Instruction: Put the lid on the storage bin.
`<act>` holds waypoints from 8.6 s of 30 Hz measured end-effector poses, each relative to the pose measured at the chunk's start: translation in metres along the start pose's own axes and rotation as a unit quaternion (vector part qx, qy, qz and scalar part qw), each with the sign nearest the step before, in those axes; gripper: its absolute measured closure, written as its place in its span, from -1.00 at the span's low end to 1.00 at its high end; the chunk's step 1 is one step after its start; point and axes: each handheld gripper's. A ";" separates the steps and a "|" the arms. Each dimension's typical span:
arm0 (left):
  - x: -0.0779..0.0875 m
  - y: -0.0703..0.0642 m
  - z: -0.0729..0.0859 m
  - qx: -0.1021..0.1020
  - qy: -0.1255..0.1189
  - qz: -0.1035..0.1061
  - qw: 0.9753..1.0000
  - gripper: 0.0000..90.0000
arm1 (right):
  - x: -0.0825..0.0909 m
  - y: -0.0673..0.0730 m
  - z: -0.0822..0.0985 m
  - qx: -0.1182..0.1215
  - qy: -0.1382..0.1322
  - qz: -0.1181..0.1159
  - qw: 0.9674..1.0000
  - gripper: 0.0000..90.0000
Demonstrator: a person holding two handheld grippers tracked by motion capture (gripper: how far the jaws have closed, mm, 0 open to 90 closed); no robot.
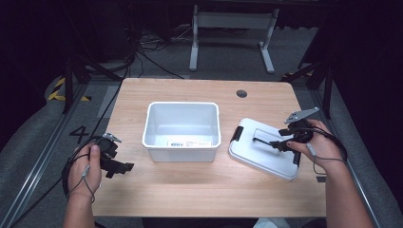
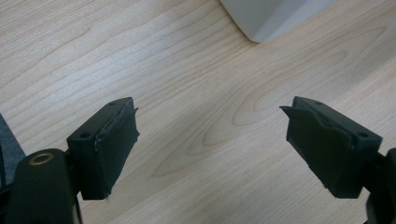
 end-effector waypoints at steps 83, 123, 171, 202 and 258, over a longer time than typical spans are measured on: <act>0.003 0.000 0.017 0.010 -0.007 0.003 1.000 -0.62 | 0.051 -0.007 -0.054 0.141 0.057 -0.014 0.988 0.89; 0.014 -0.007 0.038 0.018 -0.019 0.000 1.000 -0.62 | 0.044 0.082 -0.205 0.288 -0.002 -0.058 0.956 0.89; 0.020 -0.002 0.027 -0.003 -0.032 0.014 0.999 -0.63 | -0.032 0.159 -0.277 0.358 -0.004 -0.100 0.928 0.89; 0.021 -0.002 0.030 0.000 -0.033 0.014 0.999 -0.63 | -0.064 0.155 -0.268 0.350 0.008 -0.110 0.930 0.88; 0.014 0.004 0.018 -0.003 -0.031 0.025 0.999 -0.63 | 0.040 0.063 -0.156 0.189 -0.082 -0.065 0.976 -0.10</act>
Point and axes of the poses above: each handheld gripper's, and its own axes: x roughly backward along the jaws, z roughly out of its underside, y roughly to its left, and after that the axes turned 5 degrees about y, right-handed
